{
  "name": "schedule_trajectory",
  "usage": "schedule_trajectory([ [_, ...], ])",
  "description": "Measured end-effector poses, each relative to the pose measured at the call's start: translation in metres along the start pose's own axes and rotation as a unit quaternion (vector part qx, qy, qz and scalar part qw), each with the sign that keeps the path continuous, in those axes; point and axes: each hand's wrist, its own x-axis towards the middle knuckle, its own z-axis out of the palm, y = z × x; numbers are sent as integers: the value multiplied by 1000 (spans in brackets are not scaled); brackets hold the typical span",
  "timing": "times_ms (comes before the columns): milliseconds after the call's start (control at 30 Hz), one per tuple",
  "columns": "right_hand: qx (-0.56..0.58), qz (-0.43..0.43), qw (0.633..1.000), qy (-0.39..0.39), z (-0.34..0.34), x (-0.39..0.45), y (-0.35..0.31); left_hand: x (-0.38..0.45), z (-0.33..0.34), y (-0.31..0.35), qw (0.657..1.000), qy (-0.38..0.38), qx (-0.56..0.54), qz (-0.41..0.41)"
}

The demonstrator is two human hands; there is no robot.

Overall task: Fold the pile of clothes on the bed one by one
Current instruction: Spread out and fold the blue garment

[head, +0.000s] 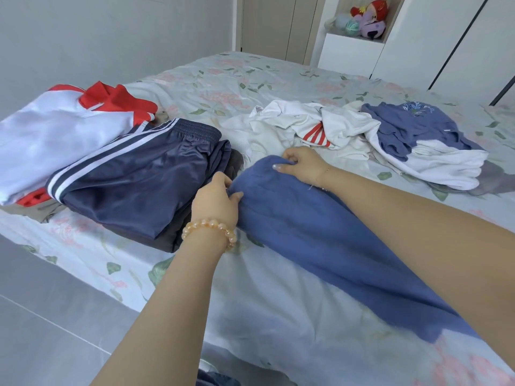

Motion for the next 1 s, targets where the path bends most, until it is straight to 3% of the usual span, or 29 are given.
schedule_trajectory([
  [100, -140, 48, 984, -95, 13, -4, 9, -2, 11, -6, 991, -18, 128, 20],
  [167, -174, 30, 980, -89, 8, -23, 9, -5, 17, -8, 976, -34, 214, 20],
  [267, -208, -30, 977, -46, -17, -71, 10, -16, 23, 2, 958, -9, 273, 84],
  [400, -211, -86, 973, -24, -59, -164, 28, -50, 37, 29, 933, -119, 253, 226],
  [500, -231, -107, 967, 9, -83, -238, 39, -84, 47, 53, 900, -183, 168, 357],
  [633, -244, -72, 967, 14, -95, -327, 60, -137, 71, 78, 855, -305, 63, 415],
  [700, -280, -56, 958, 24, -92, -356, 79, -160, 93, 82, 840, -300, 96, 442],
  [833, -331, -36, 939, 82, -88, -378, 120, -180, 138, 87, 835, -197, 204, 472],
  [900, -293, -16, 946, 140, -88, -380, 132, -173, 150, 94, 845, -157, 214, 465],
  [1000, -163, 65, 963, 206, -92, -378, 142, -158, 155, 108, 870, -176, 201, 415],
])
